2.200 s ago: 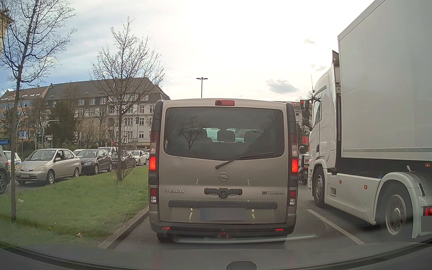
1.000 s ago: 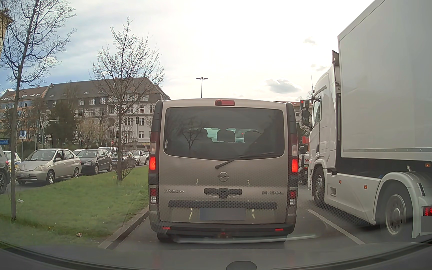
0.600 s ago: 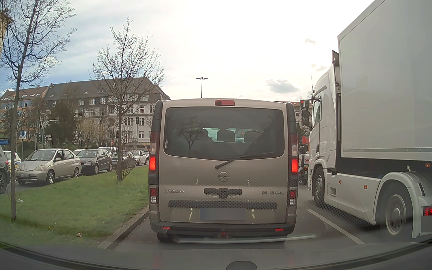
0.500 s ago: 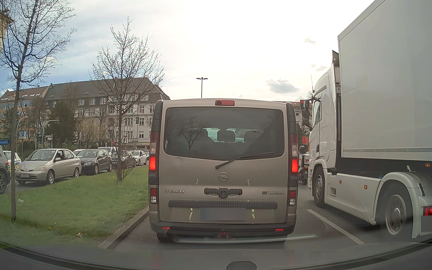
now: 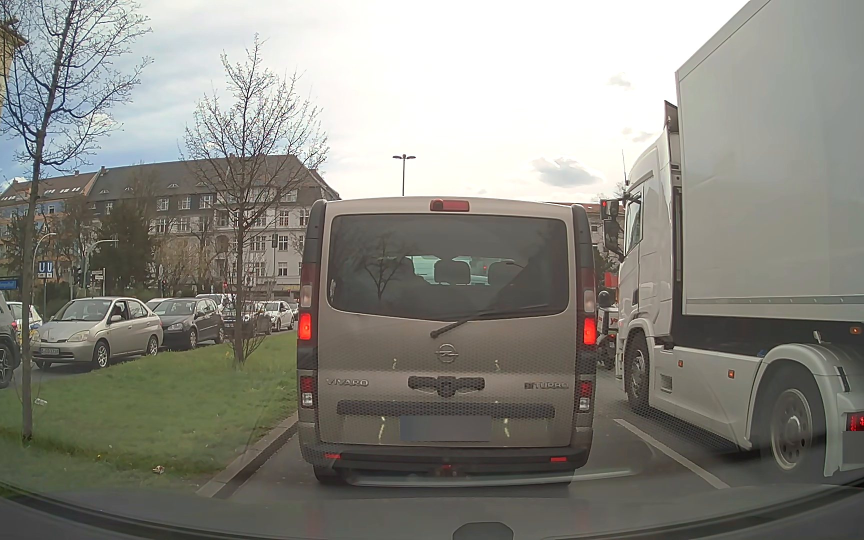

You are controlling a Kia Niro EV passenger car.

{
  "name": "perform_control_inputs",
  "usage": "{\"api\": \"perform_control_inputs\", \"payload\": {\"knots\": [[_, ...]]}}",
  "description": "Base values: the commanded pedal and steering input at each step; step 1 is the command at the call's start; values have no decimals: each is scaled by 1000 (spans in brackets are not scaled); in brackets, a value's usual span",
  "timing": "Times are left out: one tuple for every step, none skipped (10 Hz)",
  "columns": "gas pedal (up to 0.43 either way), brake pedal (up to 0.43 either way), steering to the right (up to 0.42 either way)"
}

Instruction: Follow the waypoints while adhering to traffic rules and regulations

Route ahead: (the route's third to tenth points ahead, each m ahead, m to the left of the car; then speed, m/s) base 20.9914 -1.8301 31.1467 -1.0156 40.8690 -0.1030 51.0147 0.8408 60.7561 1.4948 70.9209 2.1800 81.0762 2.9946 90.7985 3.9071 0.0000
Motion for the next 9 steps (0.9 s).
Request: {"api": "perform_control_inputs", "payload": {"knots": [[0, 299, -3], [0, 299, -3], [0, 299, -3], [0, 305, -3], [0, 305, -3], [0, 299, -3], [0, 299, -3], [0, 299, -3], [0, 299, -3]]}}
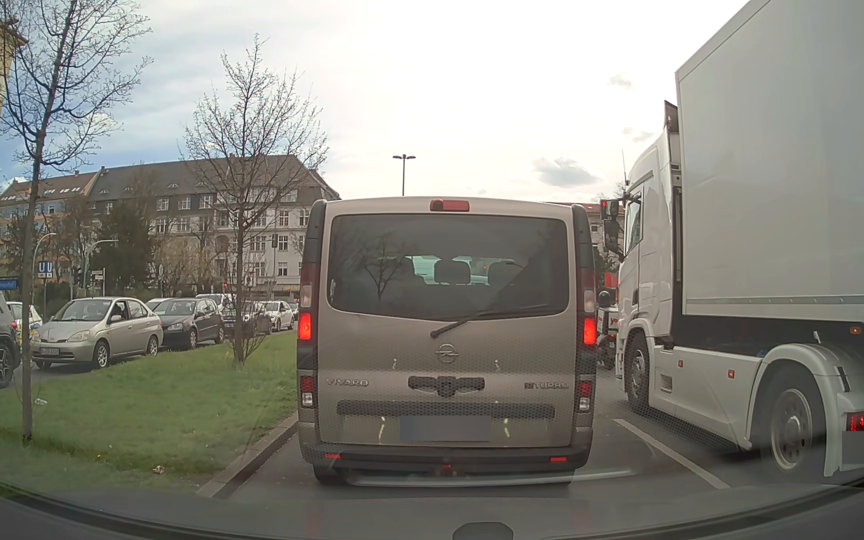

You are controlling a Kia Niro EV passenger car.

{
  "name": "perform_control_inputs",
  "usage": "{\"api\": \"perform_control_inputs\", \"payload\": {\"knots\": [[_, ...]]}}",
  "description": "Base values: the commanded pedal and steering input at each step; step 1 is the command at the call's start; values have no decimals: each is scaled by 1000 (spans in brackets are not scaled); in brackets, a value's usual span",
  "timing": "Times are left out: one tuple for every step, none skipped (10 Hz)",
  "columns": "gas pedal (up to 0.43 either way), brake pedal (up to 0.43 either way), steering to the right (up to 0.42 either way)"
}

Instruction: Follow the waypoints while adhering to traffic rules and regulations

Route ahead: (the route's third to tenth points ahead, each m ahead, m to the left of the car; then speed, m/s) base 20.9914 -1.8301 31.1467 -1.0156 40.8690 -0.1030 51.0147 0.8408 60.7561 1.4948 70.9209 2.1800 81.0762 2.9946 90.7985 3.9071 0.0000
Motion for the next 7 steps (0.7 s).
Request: {"api": "perform_control_inputs", "payload": {"knots": [[0, 299, -3], [0, 299, -3], [0, 299, -3], [0, 305, -3], [0, 305, -3], [0, 299, -3], [0, 299, -3]]}}
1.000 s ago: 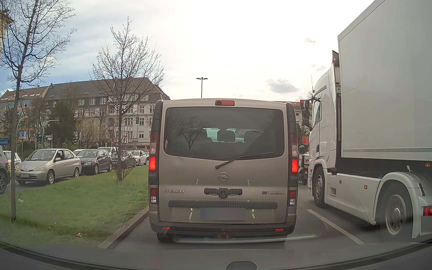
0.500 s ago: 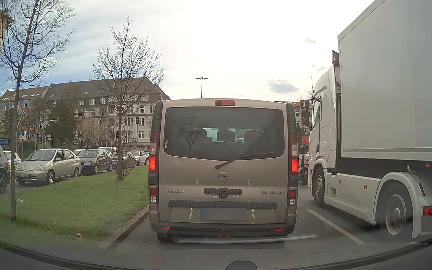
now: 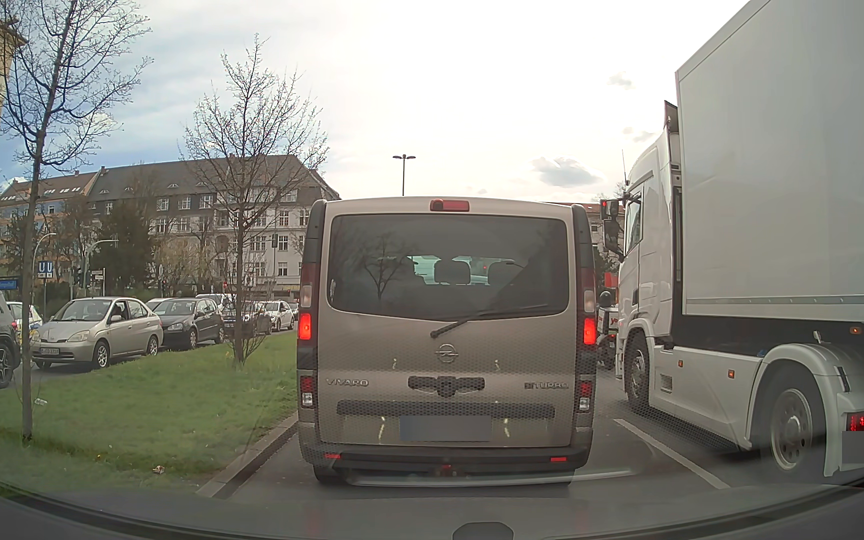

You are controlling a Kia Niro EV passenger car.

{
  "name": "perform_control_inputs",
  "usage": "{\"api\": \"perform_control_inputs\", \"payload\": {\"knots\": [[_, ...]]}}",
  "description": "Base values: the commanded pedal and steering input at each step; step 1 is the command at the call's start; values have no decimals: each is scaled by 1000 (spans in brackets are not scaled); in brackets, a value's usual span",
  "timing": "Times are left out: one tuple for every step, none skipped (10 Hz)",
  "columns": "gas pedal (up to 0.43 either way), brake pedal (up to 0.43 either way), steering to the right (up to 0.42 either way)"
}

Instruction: Follow the waypoints while adhering to traffic rules and regulations

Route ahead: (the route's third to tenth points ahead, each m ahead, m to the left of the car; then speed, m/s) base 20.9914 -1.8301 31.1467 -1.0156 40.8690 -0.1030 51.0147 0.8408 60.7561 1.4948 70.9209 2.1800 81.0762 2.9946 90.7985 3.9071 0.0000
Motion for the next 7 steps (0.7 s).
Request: {"api": "perform_control_inputs", "payload": {"knots": [[0, 305, -3], [0, 299, -3], [0, 299, -3], [0, 305, -3], [0, 299, -3], [0, 299, -3], [0, 305, -3]]}}
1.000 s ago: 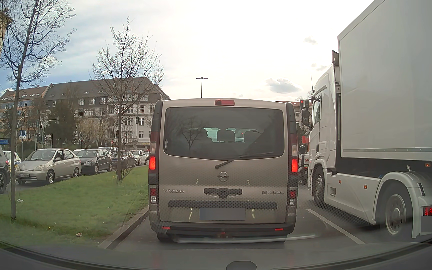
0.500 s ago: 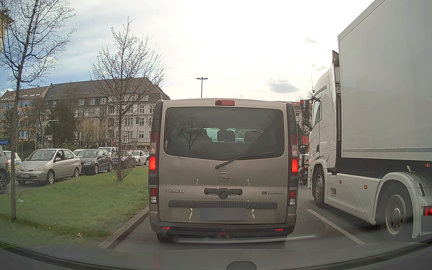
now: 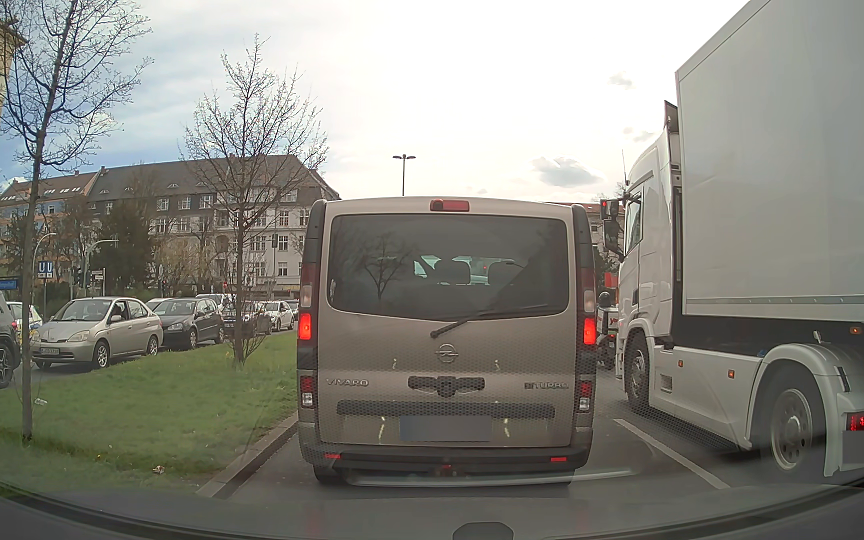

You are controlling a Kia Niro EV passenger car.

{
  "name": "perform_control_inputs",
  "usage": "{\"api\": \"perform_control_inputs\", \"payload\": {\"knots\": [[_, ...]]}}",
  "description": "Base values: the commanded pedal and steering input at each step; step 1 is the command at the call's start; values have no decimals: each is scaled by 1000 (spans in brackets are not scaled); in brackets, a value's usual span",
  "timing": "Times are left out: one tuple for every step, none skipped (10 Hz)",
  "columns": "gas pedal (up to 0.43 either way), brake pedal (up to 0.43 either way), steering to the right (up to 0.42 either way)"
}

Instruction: Follow the waypoints while adhering to traffic rules and regulations

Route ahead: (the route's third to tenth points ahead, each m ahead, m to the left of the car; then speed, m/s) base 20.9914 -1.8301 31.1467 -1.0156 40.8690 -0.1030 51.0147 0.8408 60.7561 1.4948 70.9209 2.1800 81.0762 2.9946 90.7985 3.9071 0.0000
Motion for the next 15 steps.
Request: {"api": "perform_control_inputs", "payload": {"knots": [[0, 299, -3], [0, 299, -3], [0, 305, -3], [0, 299, -3], [0, 305, -3], [0, 305, -3], [0, 299, -3], [0, 305, -3], [0, 299, -3], [0, 299, -3], [0, 299, -3], [0, 305, -3], [0, 299, -3], [0, 299, -3], [0, 305, -3]]}}
